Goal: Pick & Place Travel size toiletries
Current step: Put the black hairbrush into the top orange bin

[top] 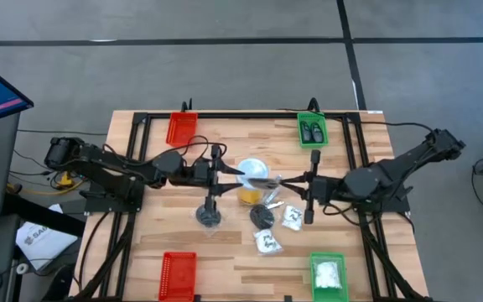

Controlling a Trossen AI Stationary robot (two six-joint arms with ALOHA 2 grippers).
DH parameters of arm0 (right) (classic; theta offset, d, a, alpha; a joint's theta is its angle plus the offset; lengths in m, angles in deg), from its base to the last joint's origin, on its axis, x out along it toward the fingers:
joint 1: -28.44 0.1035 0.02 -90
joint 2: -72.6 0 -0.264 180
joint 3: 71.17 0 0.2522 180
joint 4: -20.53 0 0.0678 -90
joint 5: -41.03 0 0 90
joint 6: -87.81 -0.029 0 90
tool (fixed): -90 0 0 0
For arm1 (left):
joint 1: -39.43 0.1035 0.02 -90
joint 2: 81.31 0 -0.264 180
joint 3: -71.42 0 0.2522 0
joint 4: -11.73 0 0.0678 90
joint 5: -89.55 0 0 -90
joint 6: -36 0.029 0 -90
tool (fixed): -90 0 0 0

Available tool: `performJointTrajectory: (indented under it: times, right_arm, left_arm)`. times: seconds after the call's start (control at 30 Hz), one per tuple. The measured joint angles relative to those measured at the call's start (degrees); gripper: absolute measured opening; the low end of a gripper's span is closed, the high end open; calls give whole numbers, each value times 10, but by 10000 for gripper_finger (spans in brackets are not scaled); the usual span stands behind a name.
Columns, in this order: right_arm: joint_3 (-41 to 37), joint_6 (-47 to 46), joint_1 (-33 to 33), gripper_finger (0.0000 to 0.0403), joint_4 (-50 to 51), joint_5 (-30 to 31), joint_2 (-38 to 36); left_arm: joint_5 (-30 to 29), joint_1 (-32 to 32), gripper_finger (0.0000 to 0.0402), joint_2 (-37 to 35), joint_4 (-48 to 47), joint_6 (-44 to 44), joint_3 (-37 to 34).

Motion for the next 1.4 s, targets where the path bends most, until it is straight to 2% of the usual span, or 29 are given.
performJointTrajectory:
  times: [0.13, 0.27, 0.37, 0.93, 1.1, 1.23, 1.4]
  right_arm:
    - [0, 6, -16, 0, -22, -2, 8]
    - [0, 11, -25, 0, -37, -46, 8]
    - [0, 11, -33, 0, -38, -53, 8]
    - [0, 13, -86, 0, -73, -107, 41]
    - [1, 16, -103, 0, -90, -107, 55]
    - [0, 16, -111, 0, -86, -107, 54]
    - [0, 12, -116, 0, -81, -107, 55]
  left_arm:
    - [26, 2, 165, 0, 3, -7, 0]
    - [30, 7, 186, 0, 8, -20, 0]
    - [30, 9, 194, 0, 8, -21, 0]
    - [30, 25, 198, 0, 59, -21, 0]
    - [72, 40, 197, 0, 63, -34, 0]
    - [76, 42, 177, 0, 63, -35, 0]
    - [76, 42, 105, 0, 64, -32, 0]
